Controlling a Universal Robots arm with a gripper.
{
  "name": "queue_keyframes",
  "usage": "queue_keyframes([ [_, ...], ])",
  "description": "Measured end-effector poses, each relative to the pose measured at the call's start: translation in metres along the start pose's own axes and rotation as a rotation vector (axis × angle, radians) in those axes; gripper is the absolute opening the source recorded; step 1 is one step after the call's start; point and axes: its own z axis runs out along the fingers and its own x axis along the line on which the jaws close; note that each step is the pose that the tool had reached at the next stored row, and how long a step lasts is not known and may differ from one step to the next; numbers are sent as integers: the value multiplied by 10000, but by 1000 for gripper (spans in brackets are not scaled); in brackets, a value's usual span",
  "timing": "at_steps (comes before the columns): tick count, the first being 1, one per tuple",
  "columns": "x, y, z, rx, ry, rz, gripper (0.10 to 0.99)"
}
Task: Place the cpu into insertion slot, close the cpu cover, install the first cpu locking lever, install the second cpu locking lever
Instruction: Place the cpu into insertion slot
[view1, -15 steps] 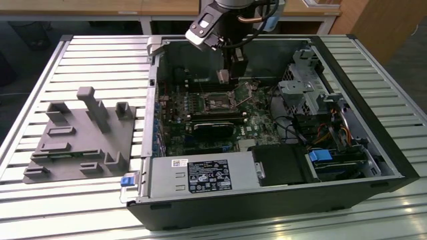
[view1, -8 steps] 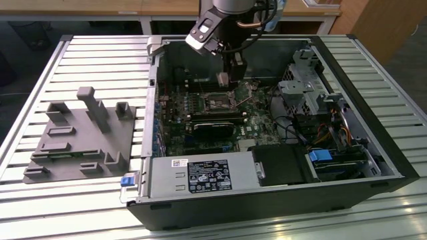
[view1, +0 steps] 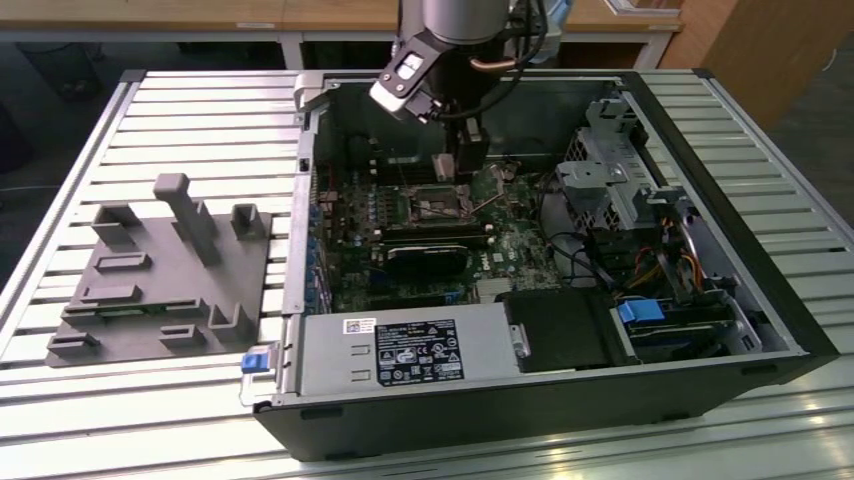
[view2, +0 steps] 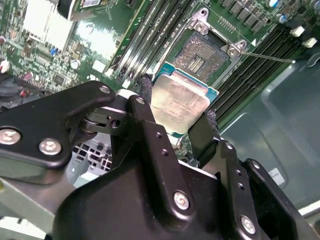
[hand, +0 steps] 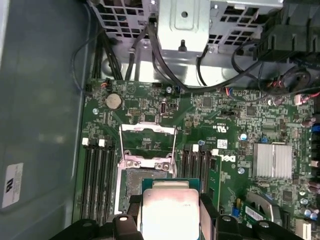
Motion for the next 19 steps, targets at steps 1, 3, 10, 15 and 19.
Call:
queue_keyframes([
  [1, 1, -1, 18, 0, -3, 41, 541],
  [3, 2, -4, 42, -1, -3, 43, 541],
  [10, 26, -20, 146, -1, 4, -31, 541],
  [15, 31, -24, 199, 0, 3, -34, 541],
  [19, 30, -28, 236, 0, 3, -34, 541],
])
